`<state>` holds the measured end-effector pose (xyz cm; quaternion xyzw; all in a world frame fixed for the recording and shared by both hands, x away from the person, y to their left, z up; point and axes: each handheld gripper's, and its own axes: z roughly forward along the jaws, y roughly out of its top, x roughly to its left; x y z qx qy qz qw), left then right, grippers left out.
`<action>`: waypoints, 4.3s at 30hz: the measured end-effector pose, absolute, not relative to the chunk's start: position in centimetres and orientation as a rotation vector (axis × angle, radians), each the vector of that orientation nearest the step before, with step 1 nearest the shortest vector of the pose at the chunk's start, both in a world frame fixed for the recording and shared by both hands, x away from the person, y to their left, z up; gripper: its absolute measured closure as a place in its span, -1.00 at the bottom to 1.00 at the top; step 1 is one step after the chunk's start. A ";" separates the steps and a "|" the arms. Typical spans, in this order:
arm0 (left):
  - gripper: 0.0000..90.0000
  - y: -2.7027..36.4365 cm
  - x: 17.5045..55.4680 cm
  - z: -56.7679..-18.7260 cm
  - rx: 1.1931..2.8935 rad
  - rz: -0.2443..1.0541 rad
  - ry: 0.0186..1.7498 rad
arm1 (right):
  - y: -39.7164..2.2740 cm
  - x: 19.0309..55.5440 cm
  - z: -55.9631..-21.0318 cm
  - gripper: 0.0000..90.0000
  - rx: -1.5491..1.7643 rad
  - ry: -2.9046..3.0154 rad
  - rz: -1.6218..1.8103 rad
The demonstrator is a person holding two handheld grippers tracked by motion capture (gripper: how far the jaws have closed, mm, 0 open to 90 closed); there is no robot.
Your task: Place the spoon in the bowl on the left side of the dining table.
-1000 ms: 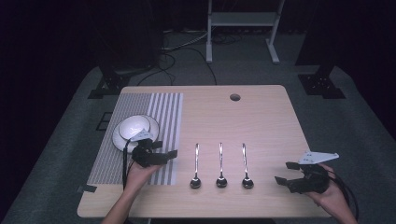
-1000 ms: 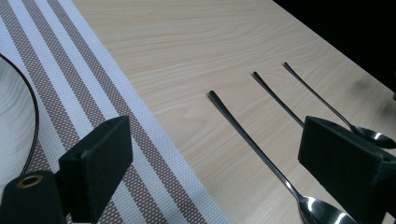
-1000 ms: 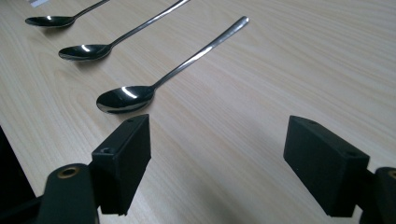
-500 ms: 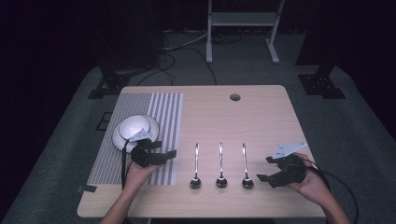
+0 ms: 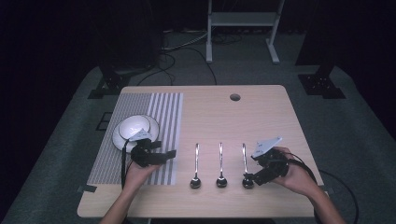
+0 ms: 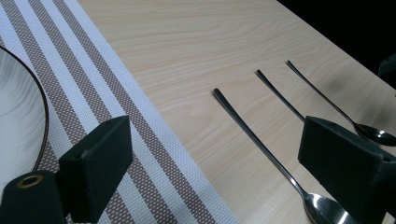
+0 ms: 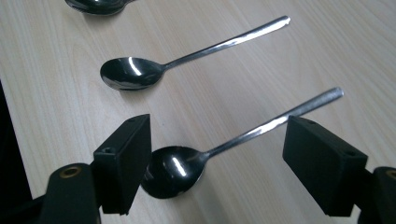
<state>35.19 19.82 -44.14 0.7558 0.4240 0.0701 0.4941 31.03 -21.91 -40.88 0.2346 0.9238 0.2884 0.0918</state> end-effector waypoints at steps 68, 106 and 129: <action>-0.80 14.9 35.4 -44.6 1.884 0.009 0.947 | -10.4 30.0 -44.5 -0.18 0.084 2.771 0.340; -0.48 6.7 40.5 -45.4 1.888 -0.199 1.035 | -10.8 30.1 -44.5 -0.07 0.046 2.778 0.386; 0.76 3.4 42.1 -46.9 1.917 -0.283 0.975 | -11.2 29.9 -44.7 -0.01 0.037 2.764 0.434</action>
